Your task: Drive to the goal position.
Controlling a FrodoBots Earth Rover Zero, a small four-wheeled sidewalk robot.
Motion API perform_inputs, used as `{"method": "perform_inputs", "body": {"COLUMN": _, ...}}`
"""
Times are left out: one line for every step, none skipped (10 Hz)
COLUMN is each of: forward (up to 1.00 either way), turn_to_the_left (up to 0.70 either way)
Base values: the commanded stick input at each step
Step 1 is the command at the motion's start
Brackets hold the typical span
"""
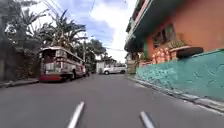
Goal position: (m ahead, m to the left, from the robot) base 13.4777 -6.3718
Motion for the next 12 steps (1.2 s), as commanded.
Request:
{"method": "perform_inputs", "body": {"forward": 1.00, "turn_to_the_left": 0.00}}
{"method": "perform_inputs", "body": {"forward": 1.00, "turn_to_the_left": 0.00}}
{"method": "perform_inputs", "body": {"forward": 1.00, "turn_to_the_left": 0.00}}
{"method": "perform_inputs", "body": {"forward": 1.00, "turn_to_the_left": 0.00}}
{"method": "perform_inputs", "body": {"forward": 1.00, "turn_to_the_left": -0.22}}
{"method": "perform_inputs", "body": {"forward": 1.00, "turn_to_the_left": -0.40}}
{"method": "perform_inputs", "body": {"forward": 1.00, "turn_to_the_left": -0.40}}
{"method": "perform_inputs", "body": {"forward": 1.00, "turn_to_the_left": -0.35}}
{"method": "perform_inputs", "body": {"forward": 1.00, "turn_to_the_left": -0.10}}
{"method": "perform_inputs", "body": {"forward": 1.00, "turn_to_the_left": 0.00}}
{"method": "perform_inputs", "body": {"forward": 1.00, "turn_to_the_left": 0.00}}
{"method": "perform_inputs", "body": {"forward": 1.00, "turn_to_the_left": 0.00}}
